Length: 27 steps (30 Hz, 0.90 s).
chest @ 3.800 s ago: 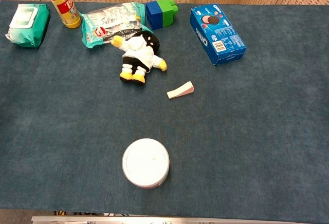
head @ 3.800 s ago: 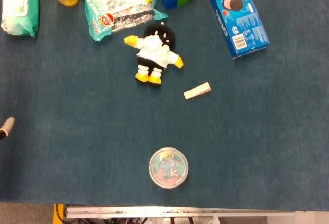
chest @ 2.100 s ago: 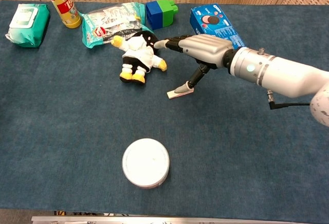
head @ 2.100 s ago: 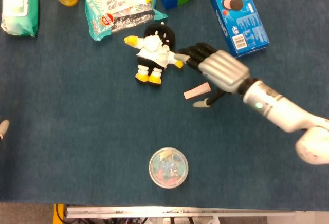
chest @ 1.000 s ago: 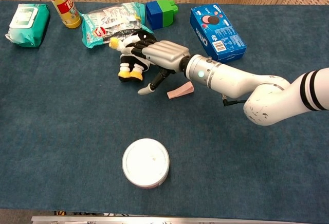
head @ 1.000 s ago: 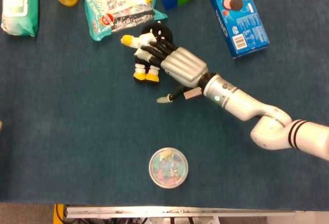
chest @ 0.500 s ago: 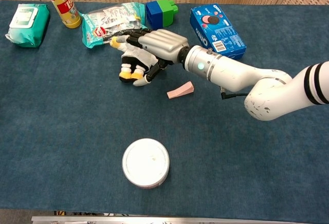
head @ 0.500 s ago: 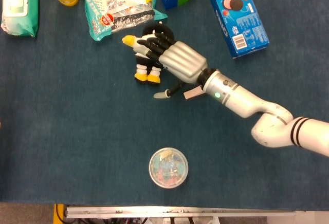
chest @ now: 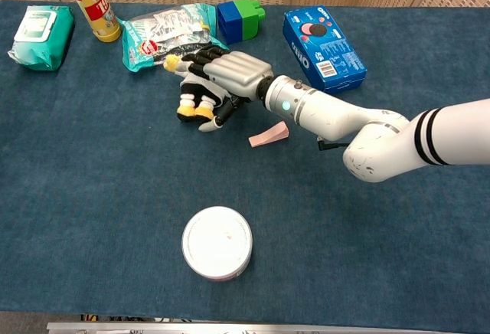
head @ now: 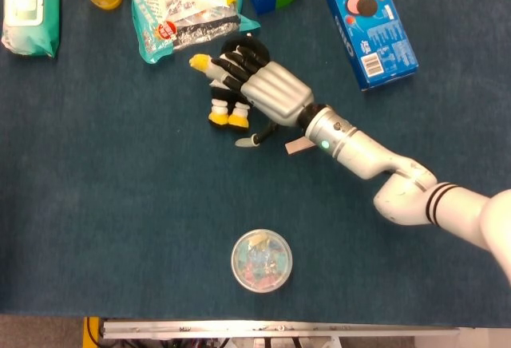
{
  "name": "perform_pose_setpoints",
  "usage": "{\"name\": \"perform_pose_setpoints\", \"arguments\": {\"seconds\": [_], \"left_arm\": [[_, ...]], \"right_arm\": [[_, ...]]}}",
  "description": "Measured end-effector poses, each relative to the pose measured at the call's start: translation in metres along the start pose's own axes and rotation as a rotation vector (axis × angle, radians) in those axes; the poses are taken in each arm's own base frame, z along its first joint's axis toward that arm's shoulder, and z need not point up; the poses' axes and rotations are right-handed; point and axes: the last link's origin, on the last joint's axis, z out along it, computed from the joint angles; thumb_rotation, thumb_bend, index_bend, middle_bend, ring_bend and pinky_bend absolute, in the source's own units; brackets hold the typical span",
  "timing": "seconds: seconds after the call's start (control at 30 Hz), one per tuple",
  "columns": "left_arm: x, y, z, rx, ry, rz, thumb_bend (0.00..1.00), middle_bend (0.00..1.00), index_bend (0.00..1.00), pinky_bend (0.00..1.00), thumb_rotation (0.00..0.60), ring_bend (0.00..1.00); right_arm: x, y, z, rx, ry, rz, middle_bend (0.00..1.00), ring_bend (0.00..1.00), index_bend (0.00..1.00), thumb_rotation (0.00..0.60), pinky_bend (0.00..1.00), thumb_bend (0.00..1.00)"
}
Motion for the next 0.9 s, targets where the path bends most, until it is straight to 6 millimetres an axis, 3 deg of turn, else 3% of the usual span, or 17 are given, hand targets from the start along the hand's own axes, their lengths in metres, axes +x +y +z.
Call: {"name": "perform_pose_setpoints", "arguments": {"seconds": [0.23, 0.47, 0.63, 0.9], "left_arm": [[0.000, -0.002, 0.000, 0.002, -0.001, 0.000, 0.22, 0.09, 0.04, 0.05, 0.600, 0.11], [-0.002, -0.001, 0.001, -0.002, -0.007, 0.001, 0.22, 0.09, 0.04, 0.05, 0.600, 0.11], [-0.002, -0.001, 0.001, 0.003, -0.006, 0.002, 0.22, 0.09, 0.04, 0.05, 0.600, 0.11], [-0.002, -0.001, 0.001, 0.002, -0.007, 0.001, 0.22, 0.09, 0.04, 0.05, 0.600, 0.11]], "right_arm": [[-0.011, 0.003, -0.005, 0.016, -0.019, -0.032, 0.00, 0.00, 0.00, 0.328, 0.00, 0.00], [-0.001, 0.000, -0.012, 0.058, 0.034, -0.014, 0.00, 0.00, 0.00, 0.328, 0.00, 0.00], [0.007, -0.006, -0.008, 0.070, 0.054, 0.007, 0.00, 0.00, 0.00, 0.329, 0.00, 0.00], [-0.004, -0.006, -0.001, 0.035, 0.004, 0.003, 0.00, 0.00, 0.00, 0.328, 0.00, 0.00]]}}
